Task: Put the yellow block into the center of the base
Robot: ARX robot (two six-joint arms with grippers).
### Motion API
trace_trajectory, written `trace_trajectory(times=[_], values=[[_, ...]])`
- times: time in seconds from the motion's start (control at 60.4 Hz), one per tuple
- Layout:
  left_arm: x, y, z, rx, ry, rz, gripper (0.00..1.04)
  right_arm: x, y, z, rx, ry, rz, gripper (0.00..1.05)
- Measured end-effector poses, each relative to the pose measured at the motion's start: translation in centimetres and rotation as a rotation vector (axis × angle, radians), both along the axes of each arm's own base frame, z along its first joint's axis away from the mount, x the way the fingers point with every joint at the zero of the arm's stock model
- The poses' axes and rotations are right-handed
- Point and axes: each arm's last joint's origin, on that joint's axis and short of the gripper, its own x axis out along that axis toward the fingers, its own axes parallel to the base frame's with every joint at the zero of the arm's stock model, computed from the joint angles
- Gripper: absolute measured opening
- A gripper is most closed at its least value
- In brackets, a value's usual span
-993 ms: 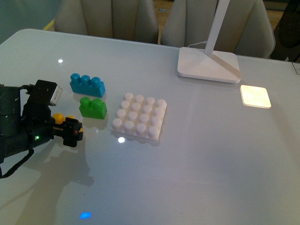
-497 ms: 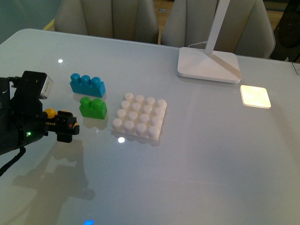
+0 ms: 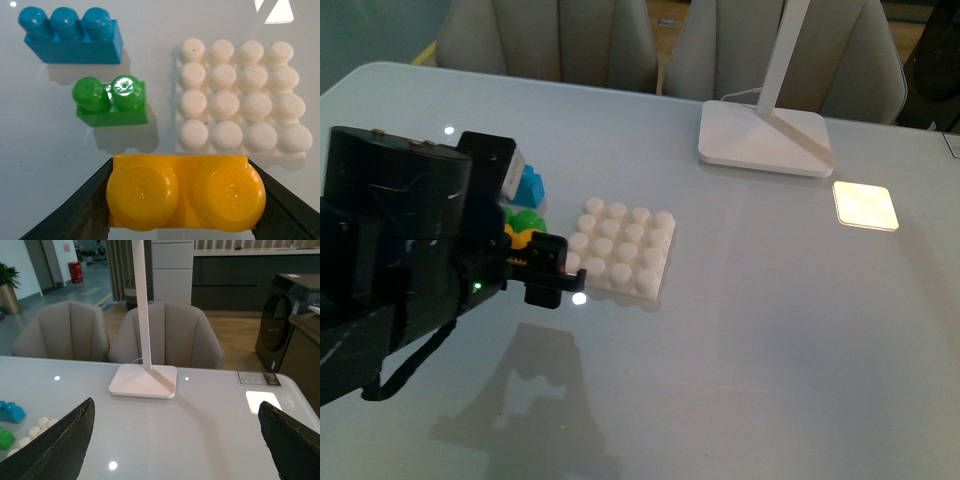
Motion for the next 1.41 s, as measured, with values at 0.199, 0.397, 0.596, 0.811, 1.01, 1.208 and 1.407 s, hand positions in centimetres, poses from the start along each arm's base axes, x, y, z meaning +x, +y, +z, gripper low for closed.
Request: trace_trajectory(times=[0.199, 0.397, 0.596, 0.811, 1.01, 1.208, 1.407], values=[[0.4, -3.1, 0.4, -0.02, -0.007, 0.001, 0.63, 0.0, 0.0, 0.0, 0.0, 0.0, 0.0, 0.96], [0.9, -5.9, 0.0, -0.037, 0.004, -0.014, 0.63, 0.0, 0.0, 0.0, 0.0, 0.0, 0.0, 0.96], [1.3, -7.2, -0.9, -0.03, 0.024, -0.025, 0.63, 0.0, 0.0, 0.0, 0.0, 0.0, 0.0, 0.96], [2.2, -8.3, -1.4, -0.033, 0.028, -0.041, 0.63, 0.0, 0.0, 0.0, 0.0, 0.0, 0.0, 0.96], [3.1, -9.3, -1.5, -0.038, 0.021, -0.051, 0.63, 0.0, 0.0, 0.0, 0.0, 0.0, 0.0, 0.96], [4.0, -9.8, -1.9, -0.035, 0.024, -0.056, 0.63, 0.0, 0.0, 0.0, 0.0, 0.0, 0.0, 0.96], [4.7, -9.9, -2.3, -0.029, 0.027, -0.053, 0.63, 0.0, 0.0, 0.0, 0.0, 0.0, 0.0, 0.96]])
